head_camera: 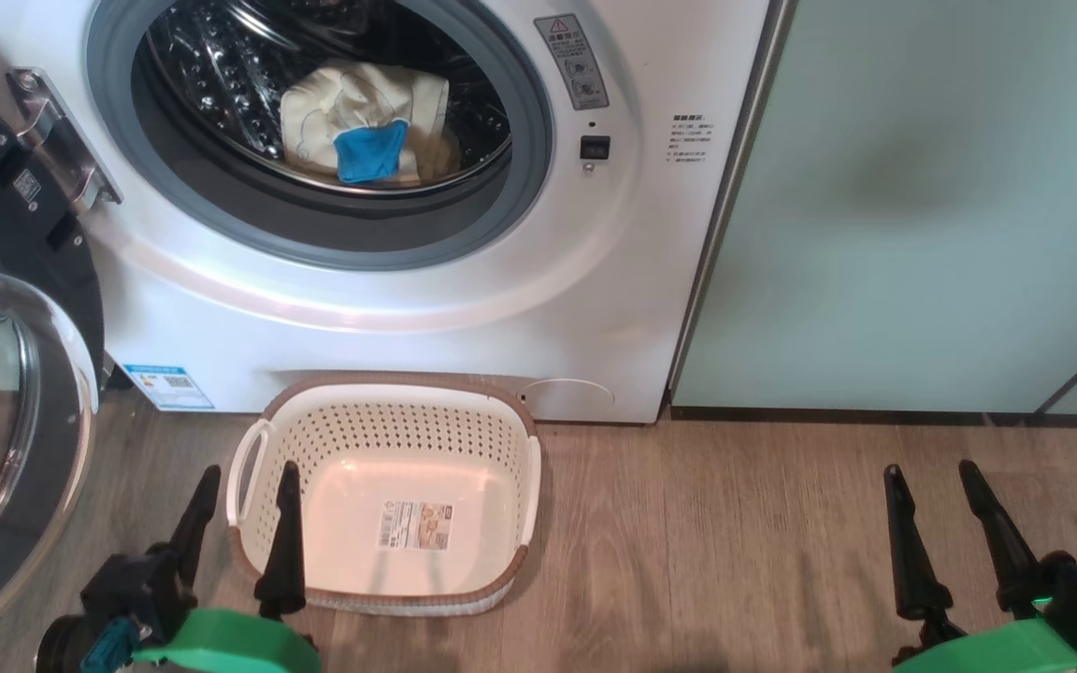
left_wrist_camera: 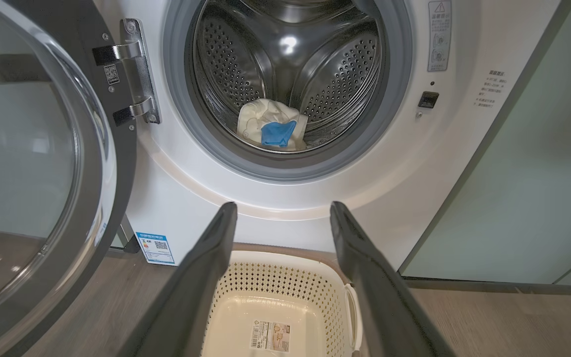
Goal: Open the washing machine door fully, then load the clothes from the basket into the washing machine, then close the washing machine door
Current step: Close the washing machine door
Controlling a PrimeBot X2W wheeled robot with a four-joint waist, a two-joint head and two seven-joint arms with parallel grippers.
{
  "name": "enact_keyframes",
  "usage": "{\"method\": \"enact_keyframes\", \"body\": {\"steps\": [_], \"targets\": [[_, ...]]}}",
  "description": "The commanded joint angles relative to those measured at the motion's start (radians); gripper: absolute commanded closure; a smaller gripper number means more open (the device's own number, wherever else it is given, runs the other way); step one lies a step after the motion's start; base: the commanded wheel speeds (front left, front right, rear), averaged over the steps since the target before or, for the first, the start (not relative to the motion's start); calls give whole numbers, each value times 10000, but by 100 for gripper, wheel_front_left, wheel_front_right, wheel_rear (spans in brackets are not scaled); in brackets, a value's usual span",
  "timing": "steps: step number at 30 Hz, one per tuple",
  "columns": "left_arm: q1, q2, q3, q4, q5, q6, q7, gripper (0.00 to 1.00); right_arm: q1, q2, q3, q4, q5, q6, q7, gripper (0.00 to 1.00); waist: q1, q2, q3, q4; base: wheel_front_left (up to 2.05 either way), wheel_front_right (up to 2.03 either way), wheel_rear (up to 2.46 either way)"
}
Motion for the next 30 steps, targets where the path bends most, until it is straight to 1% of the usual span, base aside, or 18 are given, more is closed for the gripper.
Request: {"method": "enact_keyframes", "body": {"steps": [1, 10, 17, 23, 30], "targets": [[-331, 151, 449, -334, 54, -6, -102, 0, -164, -28, 149, -373, -95, -29, -18, 0, 0, 0, 29, 6, 0, 0, 0], [-413, 99, 457, -322, 100, -33, -104, 0, -210, -20, 95, -370, -118, -29, -45, 0, 0, 0, 126, 61, -4, 4, 0], [-457, 63, 439, -274, 143, -94, -105, 0, -238, -14, 86, -361, -123, -29, -53, 0, 0, 0, 145, 86, -71, 71, 0], [-505, 61, 432, -230, 179, -122, -106, 0, -258, -10, 79, -352, -112, -29, -60, 0, 0, 0, 172, 100, -138, 138, 0], [-529, 53, 415, -196, 188, -149, -107, 0, -281, -5, 80, -330, -113, -29, -74, 0, 0, 0, 183, 128, -207, 207, 0]]}}
